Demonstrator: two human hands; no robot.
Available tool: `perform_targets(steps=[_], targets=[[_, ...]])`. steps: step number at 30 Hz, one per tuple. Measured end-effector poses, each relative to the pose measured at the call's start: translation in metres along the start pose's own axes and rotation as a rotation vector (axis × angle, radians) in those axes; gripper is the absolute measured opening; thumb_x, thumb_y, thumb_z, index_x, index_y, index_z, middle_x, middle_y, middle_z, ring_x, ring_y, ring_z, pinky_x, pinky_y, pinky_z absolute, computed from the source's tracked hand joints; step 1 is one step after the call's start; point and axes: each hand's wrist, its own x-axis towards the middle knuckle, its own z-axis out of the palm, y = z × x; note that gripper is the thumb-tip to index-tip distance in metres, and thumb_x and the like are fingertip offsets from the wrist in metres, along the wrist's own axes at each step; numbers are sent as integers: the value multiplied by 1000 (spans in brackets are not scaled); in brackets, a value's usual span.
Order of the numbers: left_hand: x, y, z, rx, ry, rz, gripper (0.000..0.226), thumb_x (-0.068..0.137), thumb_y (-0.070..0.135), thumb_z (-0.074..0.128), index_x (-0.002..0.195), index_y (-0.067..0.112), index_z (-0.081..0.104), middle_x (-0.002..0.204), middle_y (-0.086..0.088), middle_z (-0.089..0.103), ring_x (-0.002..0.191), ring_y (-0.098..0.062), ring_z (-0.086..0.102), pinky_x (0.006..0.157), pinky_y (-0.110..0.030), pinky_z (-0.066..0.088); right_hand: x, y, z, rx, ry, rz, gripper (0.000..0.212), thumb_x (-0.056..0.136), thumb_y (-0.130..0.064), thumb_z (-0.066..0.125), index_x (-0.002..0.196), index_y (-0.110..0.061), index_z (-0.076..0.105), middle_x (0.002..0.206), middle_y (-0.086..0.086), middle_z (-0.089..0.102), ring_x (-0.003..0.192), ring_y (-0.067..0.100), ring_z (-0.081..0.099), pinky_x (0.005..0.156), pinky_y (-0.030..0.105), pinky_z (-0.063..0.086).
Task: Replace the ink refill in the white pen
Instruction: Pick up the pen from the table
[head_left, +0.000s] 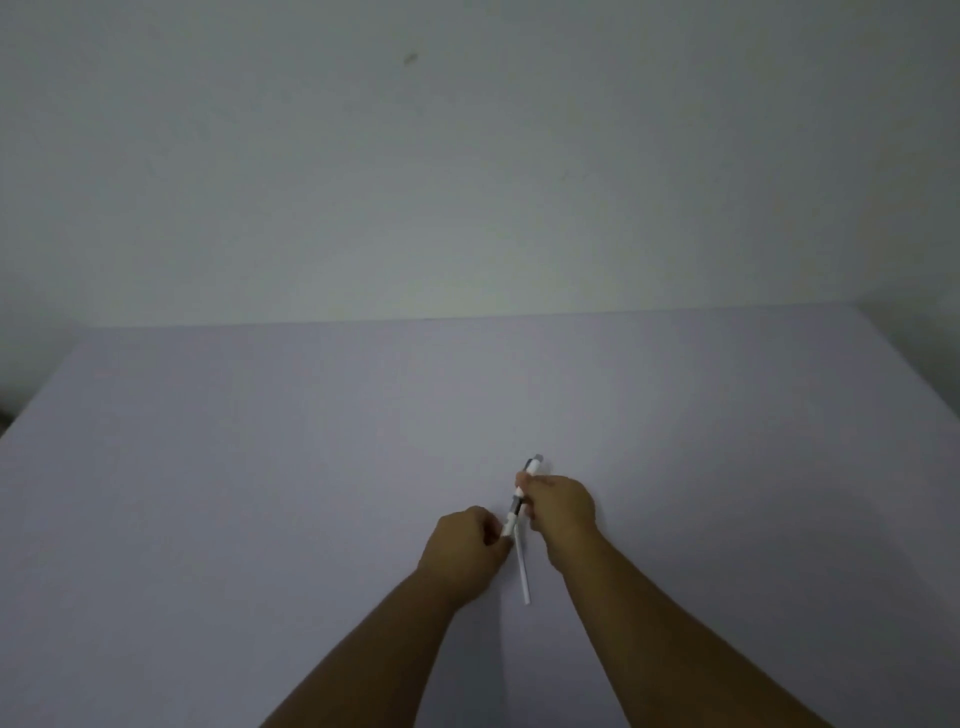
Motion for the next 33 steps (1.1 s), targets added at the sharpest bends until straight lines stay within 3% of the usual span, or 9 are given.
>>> perform_targets(steps=[3, 5, 7, 12, 17, 20, 24, 30, 33], targets=[[0, -8, -4, 40, -30, -10, 11, 89, 28, 59, 85, 18, 57, 81, 1, 58, 72, -15, 54, 63, -22, 47, 11, -7, -14, -20, 65, -41, 34, 90, -28, 57, 67, -4, 67, 60, 7, 56, 57, 22, 50, 70, 39, 45], [1, -13, -6, -2, 5, -27, 11, 89, 27, 58, 92, 17, 60, 84, 1, 59, 74, -13, 53, 61, -18, 45, 13, -7, -25, -330, 44, -151, 34, 91, -30, 55, 78, -1, 66, 70, 9, 57, 69, 23, 53, 67, 34, 41], [4, -14, -8, -30, 45, -30, 22, 90, 26, 57, 108, 15, 63, 94, -2, 64, 81, -12, 54, 70, -20, 42, 10, -1, -30, -590, 19, -210, 26, 90, -32, 58, 83, -8, 65, 80, 13, 62, 78, 26, 59, 67, 28, 39], [9, -13, -10, -50, 72, -16, 27, 91, 26, 57, 115, 15, 64, 109, -3, 68, 86, -9, 52, 76, -17, 38, 10, 24, -25, -781, -15, -221, 35, 84, -34, 65, 99, -3, 63, 103, 13, 67, 95, 28, 63, 69, 30, 43], [8, -17, -9, -93, 90, -38, 24, 90, 25, 59, 111, 15, 65, 91, 6, 60, 81, -8, 54, 53, -3, 36, 10, 30, -23, -807, 5, -232, 39, 79, -37, 70, 99, -4, 61, 105, 13, 65, 97, 29, 62, 73, 33, 46], [8, -16, -8, -111, 106, -33, 23, 90, 25, 60, 109, 15, 65, 89, 6, 60, 78, -8, 54, 45, -2, 39, 10, 31, -22, -787, 13, -236, 40, 77, -37, 73, 96, -4, 61, 103, 13, 65, 96, 29, 62, 70, 33, 44], [7, -15, -6, -131, 113, -22, 21, 88, 24, 61, 106, 14, 66, 81, 9, 58, 69, -3, 53, 46, -2, 41, 11, 32, -23, -755, 6, -241, 42, 75, -37, 74, 96, -2, 62, 102, 15, 65, 95, 31, 63, 73, 36, 48], [6, -14, -5, -108, 121, -8, 21, 88, 27, 61, 105, 15, 66, 85, 7, 59, 71, -4, 53, 51, -3, 41, 11, 31, -24, -752, 0, -242, 42, 74, -37, 75, 94, -3, 62, 99, 13, 66, 91, 29, 63, 73, 35, 49], [8, -13, -6, -113, 119, -8, 19, 88, 28, 62, 103, 16, 66, 83, 8, 59, 76, -10, 56, 70, -23, 53, 10, 31, -26, -712, 20, -263, 40, 76, -41, 73, 92, -6, 62, 96, 9, 63, 88, 26, 62, 75, 35, 51]])
